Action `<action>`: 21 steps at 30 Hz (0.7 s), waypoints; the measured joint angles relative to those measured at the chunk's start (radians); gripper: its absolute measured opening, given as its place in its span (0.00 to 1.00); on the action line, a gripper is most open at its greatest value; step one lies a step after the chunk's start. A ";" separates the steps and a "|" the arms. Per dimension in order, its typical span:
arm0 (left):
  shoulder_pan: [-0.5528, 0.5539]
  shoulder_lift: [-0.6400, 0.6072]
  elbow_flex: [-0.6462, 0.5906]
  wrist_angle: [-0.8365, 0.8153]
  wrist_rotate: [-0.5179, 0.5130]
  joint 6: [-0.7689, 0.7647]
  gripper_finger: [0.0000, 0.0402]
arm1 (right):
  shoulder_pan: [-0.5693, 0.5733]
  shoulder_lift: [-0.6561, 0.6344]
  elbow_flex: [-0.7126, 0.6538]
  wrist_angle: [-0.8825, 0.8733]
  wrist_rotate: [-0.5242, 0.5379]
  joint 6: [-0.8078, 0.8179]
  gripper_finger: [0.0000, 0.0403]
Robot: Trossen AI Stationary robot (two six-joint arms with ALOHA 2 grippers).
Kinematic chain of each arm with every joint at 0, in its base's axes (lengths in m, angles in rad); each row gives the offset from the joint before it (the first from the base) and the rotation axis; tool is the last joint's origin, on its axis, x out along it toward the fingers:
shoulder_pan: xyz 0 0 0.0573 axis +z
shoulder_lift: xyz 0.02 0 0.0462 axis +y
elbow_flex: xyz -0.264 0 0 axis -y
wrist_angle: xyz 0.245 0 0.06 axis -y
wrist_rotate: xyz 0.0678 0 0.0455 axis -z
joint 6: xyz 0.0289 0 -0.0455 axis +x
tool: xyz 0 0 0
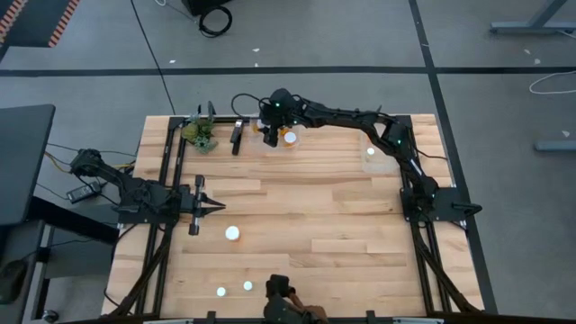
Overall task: Pick and place medicine bottles into bin by pill shape (circle, oval)
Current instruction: Put the right big orange pill bottle into the left transparent bin
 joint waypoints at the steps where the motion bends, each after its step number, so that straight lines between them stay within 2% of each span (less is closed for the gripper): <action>1: 0.000 0.000 0.000 0.000 0.000 0.000 0.09 | -0.001 0.000 0.000 -0.001 -0.002 0.007 0.56; 15: 0.000 0.000 0.000 0.000 0.000 0.000 0.07 | -0.014 0.000 0.000 -0.081 -0.006 0.014 0.56; 21: 0.000 0.000 0.000 0.000 0.000 0.000 0.09 | -0.018 0.000 0.000 -0.184 -0.016 0.021 0.56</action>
